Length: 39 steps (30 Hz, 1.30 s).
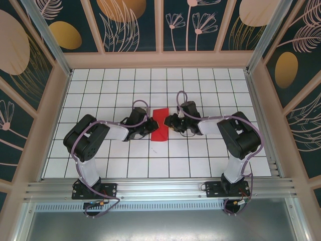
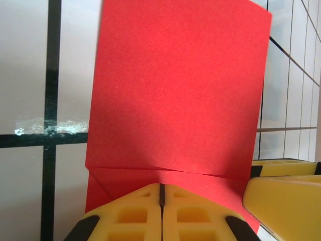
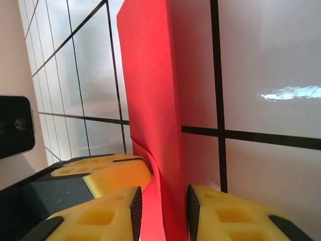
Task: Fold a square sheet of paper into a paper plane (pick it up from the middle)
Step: Turn over the paper at the center of the table.
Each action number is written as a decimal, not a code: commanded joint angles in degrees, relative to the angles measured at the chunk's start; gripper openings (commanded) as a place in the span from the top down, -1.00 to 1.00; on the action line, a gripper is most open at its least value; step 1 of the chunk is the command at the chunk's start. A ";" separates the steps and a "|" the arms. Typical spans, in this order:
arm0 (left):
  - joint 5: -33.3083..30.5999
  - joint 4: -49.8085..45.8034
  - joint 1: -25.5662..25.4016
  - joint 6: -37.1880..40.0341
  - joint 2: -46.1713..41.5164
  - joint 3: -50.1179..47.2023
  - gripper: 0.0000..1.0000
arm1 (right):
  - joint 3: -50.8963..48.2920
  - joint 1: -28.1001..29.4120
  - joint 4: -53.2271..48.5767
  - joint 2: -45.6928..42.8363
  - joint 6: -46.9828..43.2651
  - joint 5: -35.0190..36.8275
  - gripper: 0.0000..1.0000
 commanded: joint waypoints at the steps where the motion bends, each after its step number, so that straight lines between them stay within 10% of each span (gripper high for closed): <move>1: -0.40 1.18 0.08 -0.78 -1.85 -0.66 0.83 | -1.20 0.11 3.19 0.20 0.21 -2.20 0.35; 23: -6.87 -2.44 0.07 0.71 -14.36 -1.55 0.65 | 0.96 -1.12 -9.16 -8.01 -8.27 3.41 0.92; 39: -31.93 -14.87 0.17 6.79 -42.10 -12.52 -0.25 | 23.27 6.70 -59.67 -18.29 -31.39 57.37 0.92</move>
